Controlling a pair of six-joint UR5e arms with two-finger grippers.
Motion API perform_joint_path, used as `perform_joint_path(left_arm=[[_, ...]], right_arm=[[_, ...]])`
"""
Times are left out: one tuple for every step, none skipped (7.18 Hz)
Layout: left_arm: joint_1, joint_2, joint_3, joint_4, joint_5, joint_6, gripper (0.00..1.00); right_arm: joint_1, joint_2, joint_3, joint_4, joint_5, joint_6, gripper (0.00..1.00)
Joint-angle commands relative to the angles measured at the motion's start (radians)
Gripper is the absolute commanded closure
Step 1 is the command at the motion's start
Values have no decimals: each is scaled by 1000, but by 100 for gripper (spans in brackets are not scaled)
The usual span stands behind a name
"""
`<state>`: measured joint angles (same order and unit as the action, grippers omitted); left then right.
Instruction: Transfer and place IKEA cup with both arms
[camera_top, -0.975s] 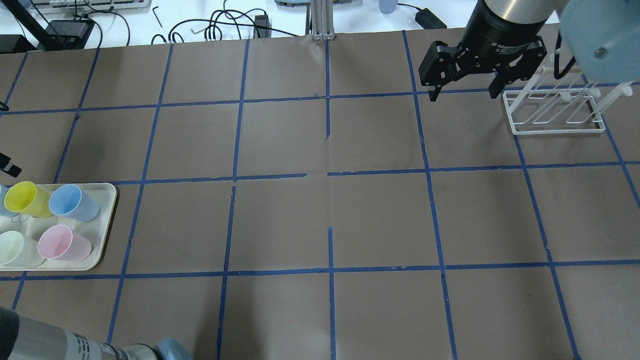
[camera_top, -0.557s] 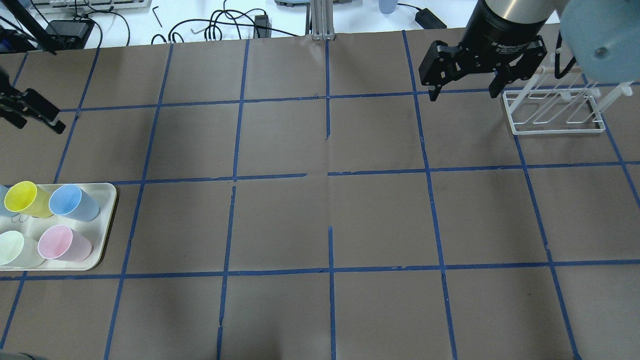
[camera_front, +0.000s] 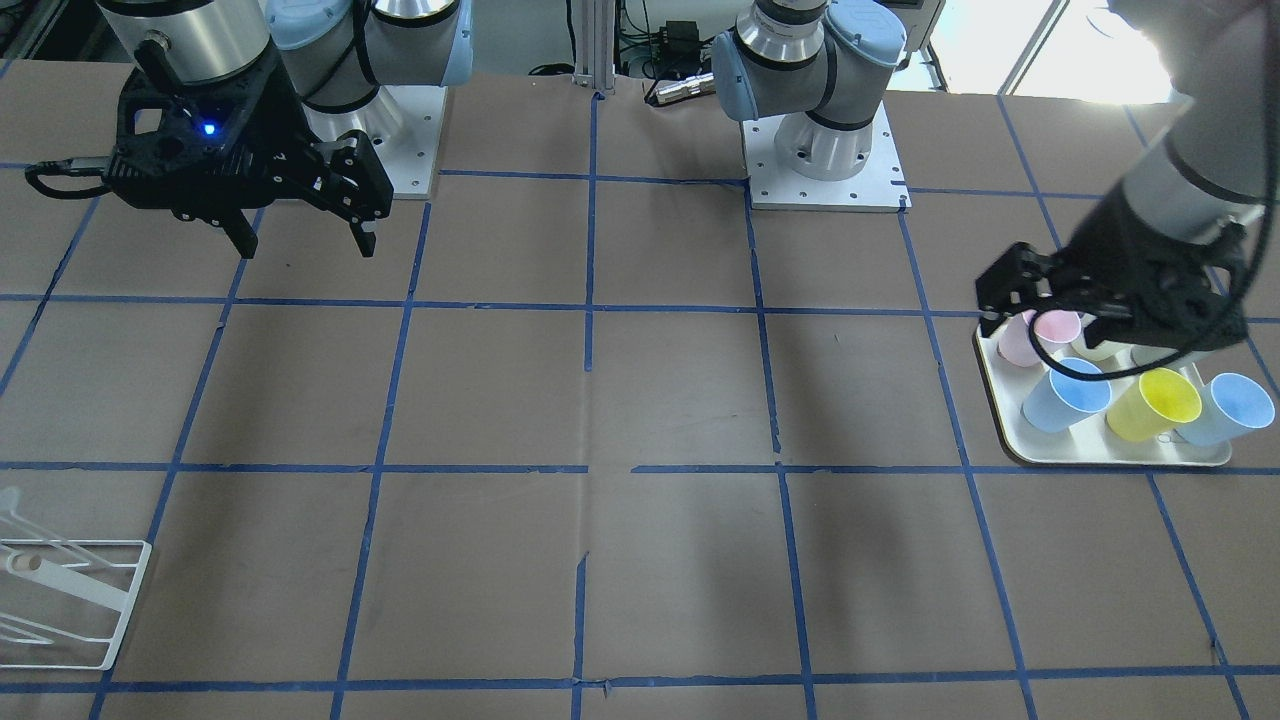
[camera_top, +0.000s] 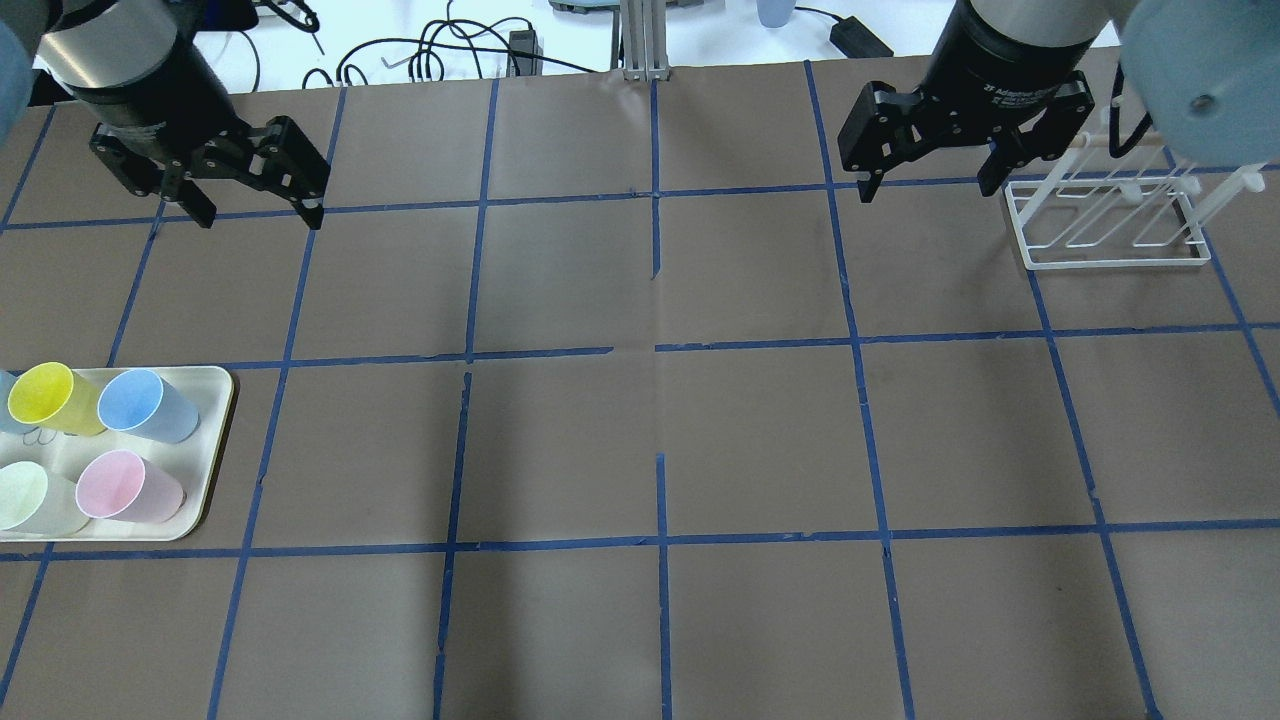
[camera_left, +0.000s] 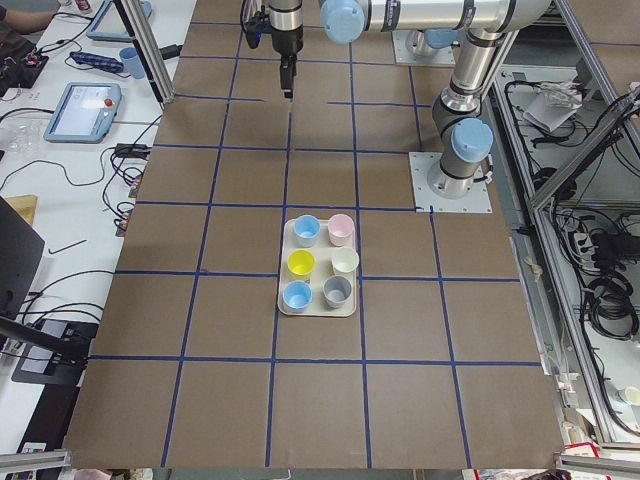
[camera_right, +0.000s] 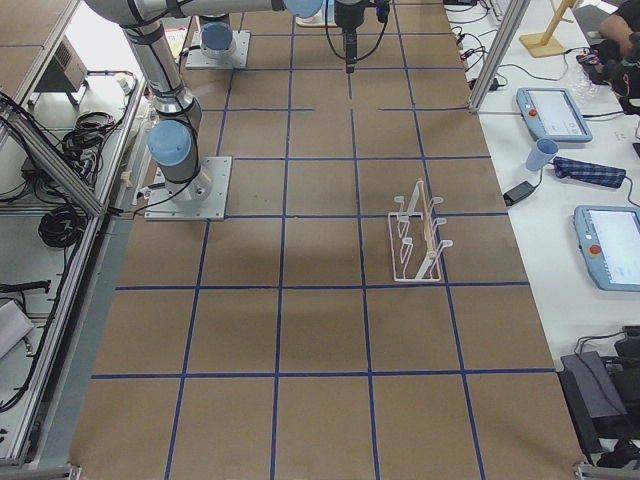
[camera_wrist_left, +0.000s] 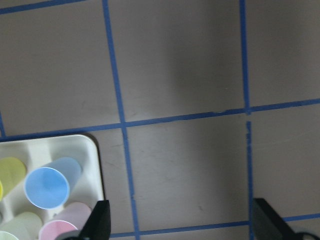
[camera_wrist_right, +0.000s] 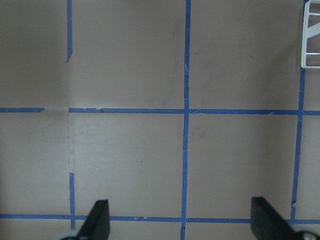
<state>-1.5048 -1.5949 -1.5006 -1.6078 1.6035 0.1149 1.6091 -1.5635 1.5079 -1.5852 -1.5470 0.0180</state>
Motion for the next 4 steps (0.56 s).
perform_joint_path(left_arm=[[-71, 56, -15, -24, -7, -84, 0], [-43, 58, -56, -11, -7, -74, 0], [-17, 56, -46, -11, -16, -75, 0], [-17, 37, -20, -14, -4, -80, 0]], right_arm=[[0, -1, 0, 1, 1, 0, 0], [0, -1, 2, 1, 1, -1, 0], [0, -1, 2, 1, -1, -1, 0], [0, -1, 2, 1, -1, -1, 0]])
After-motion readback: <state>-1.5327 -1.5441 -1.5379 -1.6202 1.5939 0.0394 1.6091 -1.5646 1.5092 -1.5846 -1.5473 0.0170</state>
